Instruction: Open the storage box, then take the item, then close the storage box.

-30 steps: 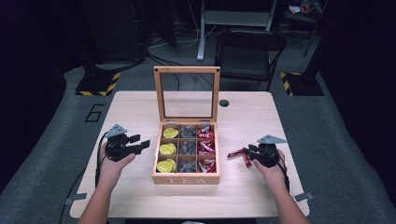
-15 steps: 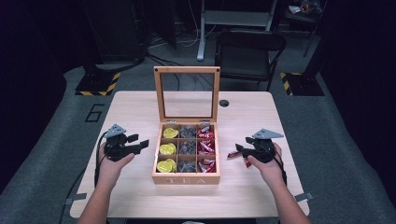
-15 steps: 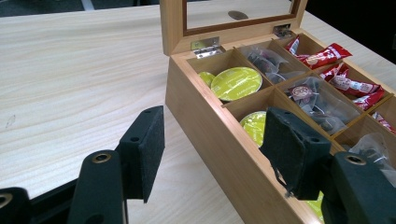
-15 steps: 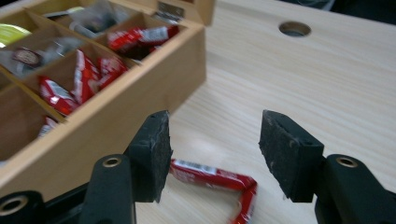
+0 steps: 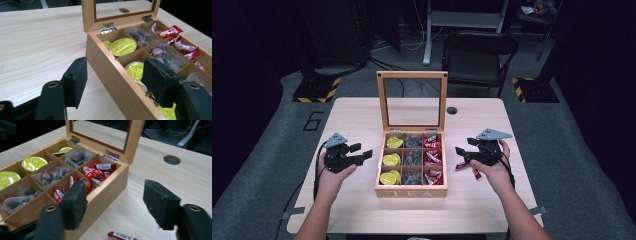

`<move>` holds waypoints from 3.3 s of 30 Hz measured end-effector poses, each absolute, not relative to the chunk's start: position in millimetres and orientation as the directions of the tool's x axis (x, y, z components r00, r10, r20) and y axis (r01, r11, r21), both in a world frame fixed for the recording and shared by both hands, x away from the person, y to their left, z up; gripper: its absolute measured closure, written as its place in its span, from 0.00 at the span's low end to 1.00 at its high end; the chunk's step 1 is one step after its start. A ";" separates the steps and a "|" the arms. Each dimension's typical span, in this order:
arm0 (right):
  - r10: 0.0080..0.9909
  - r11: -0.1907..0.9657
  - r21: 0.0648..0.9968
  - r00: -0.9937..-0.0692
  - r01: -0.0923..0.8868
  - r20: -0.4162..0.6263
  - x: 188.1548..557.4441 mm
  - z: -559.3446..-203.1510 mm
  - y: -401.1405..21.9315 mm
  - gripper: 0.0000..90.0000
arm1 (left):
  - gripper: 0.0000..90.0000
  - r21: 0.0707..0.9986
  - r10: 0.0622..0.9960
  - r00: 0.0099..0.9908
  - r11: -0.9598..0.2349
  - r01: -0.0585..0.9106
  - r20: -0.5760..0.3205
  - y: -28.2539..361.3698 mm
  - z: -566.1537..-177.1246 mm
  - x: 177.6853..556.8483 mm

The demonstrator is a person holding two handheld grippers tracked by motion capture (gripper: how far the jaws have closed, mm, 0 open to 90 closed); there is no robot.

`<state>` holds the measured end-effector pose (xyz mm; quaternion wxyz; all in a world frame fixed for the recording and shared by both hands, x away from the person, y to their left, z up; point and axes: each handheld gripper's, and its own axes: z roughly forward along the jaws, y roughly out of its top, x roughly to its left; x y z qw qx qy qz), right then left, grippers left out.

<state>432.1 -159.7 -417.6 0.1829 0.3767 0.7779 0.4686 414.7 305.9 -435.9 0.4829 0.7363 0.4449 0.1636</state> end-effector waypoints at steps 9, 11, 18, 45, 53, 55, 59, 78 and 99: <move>0.730 0.309 0.870 -0.682 0.384 0.041 446.6 -408.2 -144.5 0.43 | 0.36 0.859 0.811 0.550 -0.127 0.495 -0.197 306.3 -435.8 414.5; 0.720 0.319 0.864 -0.692 0.390 0.047 453.3 -409.0 -138.2 0.46 | 0.38 0.861 0.810 0.554 -0.132 0.491 -0.191 305.9 -436.3 414.2; 0.719 0.329 0.850 -0.692 0.412 0.057 469.0 -409.1 -129.3 0.47 | 0.42 0.852 0.816 0.552 -0.159 0.499 -0.171 308.2 -438.3 414.6; 0.735 0.319 0.854 -0.676 0.411 0.052 517.7 -382.6 -115.7 0.50 | 0.43 0.845 0.816 0.546 -0.147 0.514 -0.190 308.3 -440.8 415.0; 0.740 0.318 0.855 -0.671 0.410 0.046 531.0 -380.2 -112.3 0.51 | 0.43 0.841 0.814 0.548 -0.152 0.519 -0.191 308.2 -442.1 415.5; 0.743 0.317 0.852 -0.667 0.416 0.050 534.4 -380.7 -111.1 0.51 | 0.44 0.841 0.814 0.549 -0.151 0.519 -0.193 308.5 -442.2 415.6; 0.747 0.332 0.843 -0.664 0.423 0.039 544.3 -383.6 -108.5 0.51 | 0.44 0.839 0.813 0.548 -0.151 0.522 -0.195 308.4 -442.9 415.8; 0.757 0.322 0.821 -0.649 0.472 0.076 567.9 -401.6 -102.1 0.56 | 0.44 0.839 0.814 0.546 -0.147 0.523 -0.198 309.7 -443.5 415.8; 0.745 0.323 0.822 -0.661 0.468 0.083 575.1 -403.9 -100.1 0.72 | 0.44 0.837 0.817 0.535 -0.129 0.532 -0.214 310.8 -444.6 415.6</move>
